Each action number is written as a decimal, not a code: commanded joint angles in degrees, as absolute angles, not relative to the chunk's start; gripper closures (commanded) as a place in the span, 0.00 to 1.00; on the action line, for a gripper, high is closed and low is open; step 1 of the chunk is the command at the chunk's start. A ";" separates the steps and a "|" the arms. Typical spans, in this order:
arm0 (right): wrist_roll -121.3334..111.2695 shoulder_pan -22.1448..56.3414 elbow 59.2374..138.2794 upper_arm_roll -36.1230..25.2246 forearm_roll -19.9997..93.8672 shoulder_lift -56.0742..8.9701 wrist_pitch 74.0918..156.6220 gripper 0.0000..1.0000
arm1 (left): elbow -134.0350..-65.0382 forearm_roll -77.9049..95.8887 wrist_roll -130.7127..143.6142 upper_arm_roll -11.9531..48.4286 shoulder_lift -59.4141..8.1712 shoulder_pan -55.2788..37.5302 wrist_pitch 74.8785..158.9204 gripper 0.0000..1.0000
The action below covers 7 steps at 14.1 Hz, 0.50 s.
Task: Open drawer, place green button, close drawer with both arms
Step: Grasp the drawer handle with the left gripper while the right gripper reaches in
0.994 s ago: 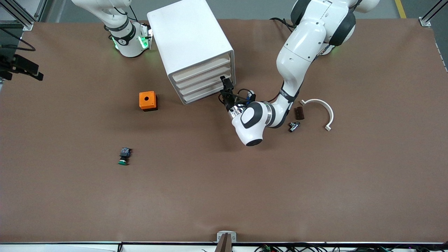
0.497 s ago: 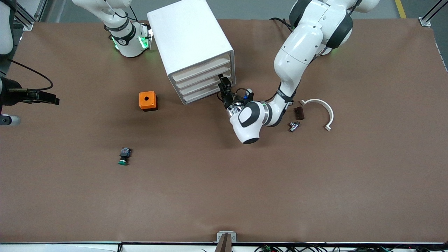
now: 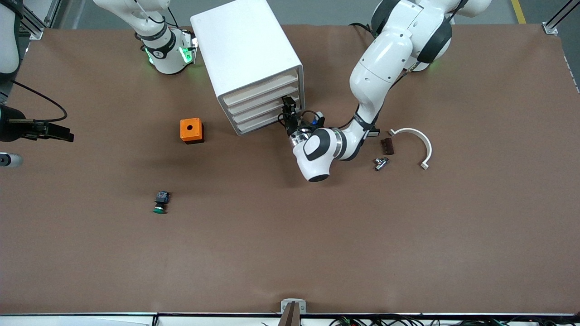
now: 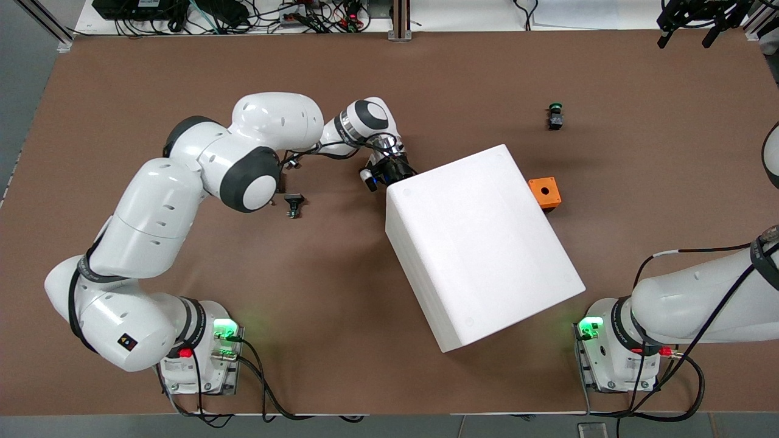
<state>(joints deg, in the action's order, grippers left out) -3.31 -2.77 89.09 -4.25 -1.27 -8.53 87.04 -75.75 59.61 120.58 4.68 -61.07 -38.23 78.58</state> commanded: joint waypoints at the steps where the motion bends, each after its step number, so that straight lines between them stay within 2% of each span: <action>1: 0.43 -2.38 91.57 -3.69 -1.67 -8.44 91.21 0.00 | -75.41 59.85 118.84 4.57 -61.44 -38.50 77.70 0.71; 7: 9.40 2.10 97.20 -3.69 -1.58 -12.91 103.86 0.00 | -75.32 59.59 117.16 4.48 -61.26 -37.80 77.70 0.84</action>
